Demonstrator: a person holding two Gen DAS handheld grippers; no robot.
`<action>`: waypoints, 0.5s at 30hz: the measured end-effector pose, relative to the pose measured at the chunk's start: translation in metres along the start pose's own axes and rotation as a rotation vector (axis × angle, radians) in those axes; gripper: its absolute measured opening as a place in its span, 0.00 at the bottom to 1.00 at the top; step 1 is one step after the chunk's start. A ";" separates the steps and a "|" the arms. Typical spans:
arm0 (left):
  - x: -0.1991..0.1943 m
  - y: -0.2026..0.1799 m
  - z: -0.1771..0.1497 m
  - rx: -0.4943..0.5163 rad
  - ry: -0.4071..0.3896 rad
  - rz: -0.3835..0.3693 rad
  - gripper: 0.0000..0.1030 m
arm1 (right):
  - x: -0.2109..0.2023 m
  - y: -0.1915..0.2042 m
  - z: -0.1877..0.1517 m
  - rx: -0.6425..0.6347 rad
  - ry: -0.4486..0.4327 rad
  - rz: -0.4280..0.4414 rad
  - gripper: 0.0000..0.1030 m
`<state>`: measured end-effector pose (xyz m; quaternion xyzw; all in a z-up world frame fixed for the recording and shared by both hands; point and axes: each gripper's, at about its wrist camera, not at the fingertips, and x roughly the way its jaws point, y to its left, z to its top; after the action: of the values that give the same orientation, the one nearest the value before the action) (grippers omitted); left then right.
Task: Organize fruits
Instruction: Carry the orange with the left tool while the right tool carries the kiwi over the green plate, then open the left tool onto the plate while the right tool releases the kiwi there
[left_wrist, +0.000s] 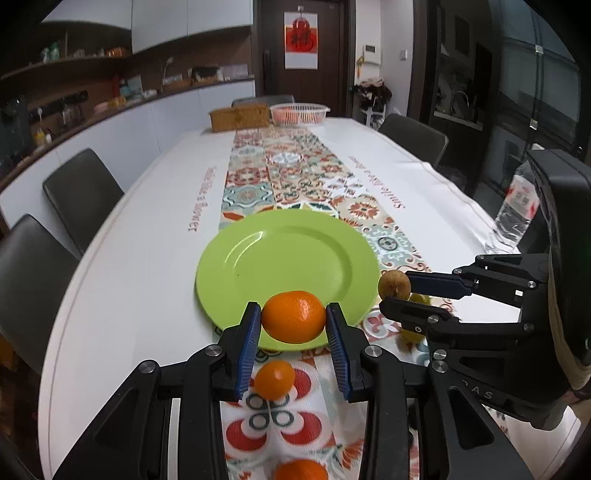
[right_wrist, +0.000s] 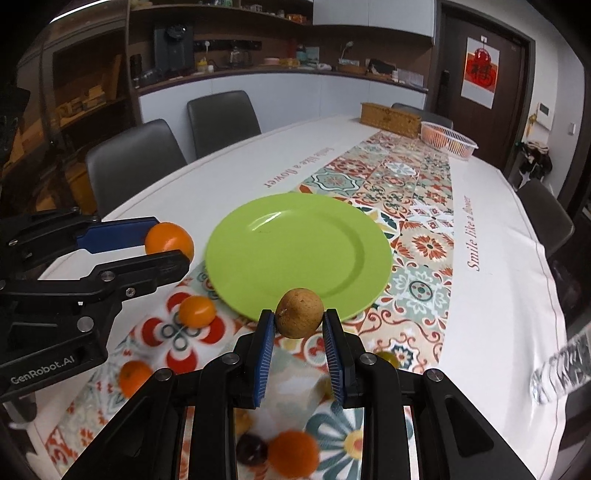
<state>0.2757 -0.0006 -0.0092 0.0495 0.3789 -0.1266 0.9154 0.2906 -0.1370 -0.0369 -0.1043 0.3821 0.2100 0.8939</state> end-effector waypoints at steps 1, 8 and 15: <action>0.009 0.003 0.002 -0.004 0.017 -0.005 0.34 | 0.004 -0.002 0.001 0.002 0.008 0.004 0.27; 0.046 0.020 0.008 -0.033 0.083 -0.013 0.34 | 0.043 -0.008 0.017 -0.021 0.063 0.022 0.27; 0.060 0.028 0.006 -0.051 0.109 -0.004 0.39 | 0.065 -0.013 0.020 -0.006 0.095 0.027 0.28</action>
<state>0.3281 0.0132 -0.0472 0.0320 0.4313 -0.1159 0.8942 0.3493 -0.1221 -0.0704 -0.1114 0.4247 0.2181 0.8716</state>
